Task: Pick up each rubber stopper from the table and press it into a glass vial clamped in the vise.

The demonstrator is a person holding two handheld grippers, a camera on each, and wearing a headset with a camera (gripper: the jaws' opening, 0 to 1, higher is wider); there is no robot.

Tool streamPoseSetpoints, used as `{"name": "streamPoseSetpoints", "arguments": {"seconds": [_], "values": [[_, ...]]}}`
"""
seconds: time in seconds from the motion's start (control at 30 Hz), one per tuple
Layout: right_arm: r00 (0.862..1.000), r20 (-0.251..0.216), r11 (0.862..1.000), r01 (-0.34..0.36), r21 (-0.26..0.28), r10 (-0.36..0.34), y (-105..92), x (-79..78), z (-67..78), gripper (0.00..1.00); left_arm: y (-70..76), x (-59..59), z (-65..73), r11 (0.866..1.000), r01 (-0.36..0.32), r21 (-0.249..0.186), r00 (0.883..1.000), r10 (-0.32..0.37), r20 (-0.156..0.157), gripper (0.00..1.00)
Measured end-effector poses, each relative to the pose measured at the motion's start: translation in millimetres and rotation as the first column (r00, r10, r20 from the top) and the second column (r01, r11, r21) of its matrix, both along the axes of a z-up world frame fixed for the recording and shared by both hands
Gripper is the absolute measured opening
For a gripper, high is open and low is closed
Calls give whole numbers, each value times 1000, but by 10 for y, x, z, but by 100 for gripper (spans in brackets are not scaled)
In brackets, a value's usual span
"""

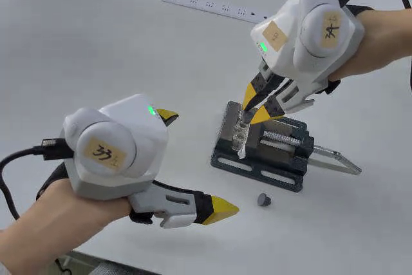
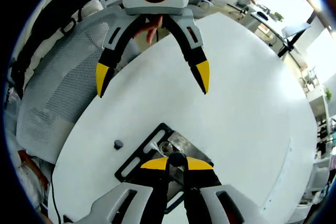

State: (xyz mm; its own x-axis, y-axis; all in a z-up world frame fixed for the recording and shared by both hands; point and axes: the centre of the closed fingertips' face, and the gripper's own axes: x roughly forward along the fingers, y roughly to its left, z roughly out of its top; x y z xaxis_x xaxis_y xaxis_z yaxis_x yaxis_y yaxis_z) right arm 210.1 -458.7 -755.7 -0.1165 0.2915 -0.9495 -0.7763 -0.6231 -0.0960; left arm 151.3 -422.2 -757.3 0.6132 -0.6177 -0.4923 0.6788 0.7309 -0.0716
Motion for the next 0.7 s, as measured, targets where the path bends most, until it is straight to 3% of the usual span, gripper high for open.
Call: {"name": "streamPoseSetpoints", "arguments": {"seconds": [0.37,0.7], "values": [[999,16,999,-38,-28,38,-2,30,-88,5,10,-45,-64,1000,-6,-8,1000,6,-20,97],[999,17,999,-32,-42,33,-11,57,-133,5,-5,-61,-80,1000,-7,-15,1000,6,-28,95]]}}
